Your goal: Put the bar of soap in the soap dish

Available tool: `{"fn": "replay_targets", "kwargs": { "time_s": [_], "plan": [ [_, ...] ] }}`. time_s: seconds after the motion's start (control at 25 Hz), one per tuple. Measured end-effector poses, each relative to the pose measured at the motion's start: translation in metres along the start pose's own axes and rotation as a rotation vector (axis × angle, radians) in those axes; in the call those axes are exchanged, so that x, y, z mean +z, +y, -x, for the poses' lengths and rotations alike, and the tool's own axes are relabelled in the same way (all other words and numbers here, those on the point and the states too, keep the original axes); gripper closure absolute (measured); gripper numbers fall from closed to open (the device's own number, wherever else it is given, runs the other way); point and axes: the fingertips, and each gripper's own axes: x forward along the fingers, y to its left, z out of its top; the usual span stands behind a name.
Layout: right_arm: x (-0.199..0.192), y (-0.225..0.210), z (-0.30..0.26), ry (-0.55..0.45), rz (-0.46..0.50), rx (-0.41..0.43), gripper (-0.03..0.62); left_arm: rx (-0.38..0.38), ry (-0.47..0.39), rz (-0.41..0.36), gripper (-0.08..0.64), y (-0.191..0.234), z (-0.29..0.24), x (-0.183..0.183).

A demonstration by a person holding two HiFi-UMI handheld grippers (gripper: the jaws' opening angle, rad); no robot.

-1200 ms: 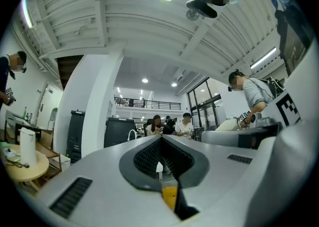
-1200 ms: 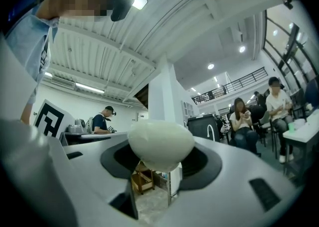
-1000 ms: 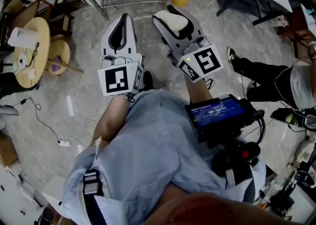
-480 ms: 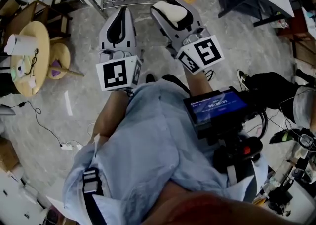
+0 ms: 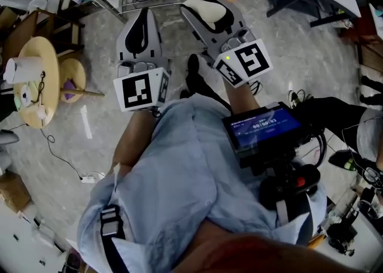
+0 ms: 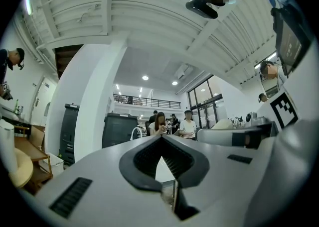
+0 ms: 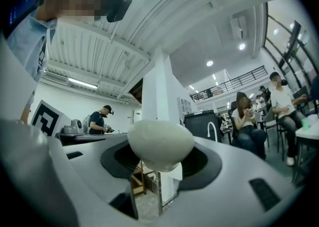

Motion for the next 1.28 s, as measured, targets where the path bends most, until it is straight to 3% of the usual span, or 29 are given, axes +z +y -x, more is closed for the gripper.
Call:
{"fn": "replay_targets", "kwargs": {
  "time_s": [0.48, 0.8, 1.04, 1.28],
  "plan": [
    [-0.018, -0.103, -0.071, 0.017, -0.021, -0.011, 0.379, -0.017, 0.062, -0.030, 0.552, 0.013, -0.120, -0.046],
    [-0.013, -0.117, -0.082, 0.010, -0.017, -0.023, 0.379, -0.008, 0.045, -0.041, 0.553, 0.022, -0.137, -0.037],
    [-0.016, -0.184, -0.119, 0.008, -0.050, 0.002, 0.379, 0.020, 0.055, -0.057, 0.552, 0.025, -0.209, -0.044],
    [-0.010, -0.153, -0.097, -0.034, -0.037, -0.045, 0.379, -0.024, 0.022, -0.060, 0.552, 0.022, -0.169, -0.025]
  ]
}}
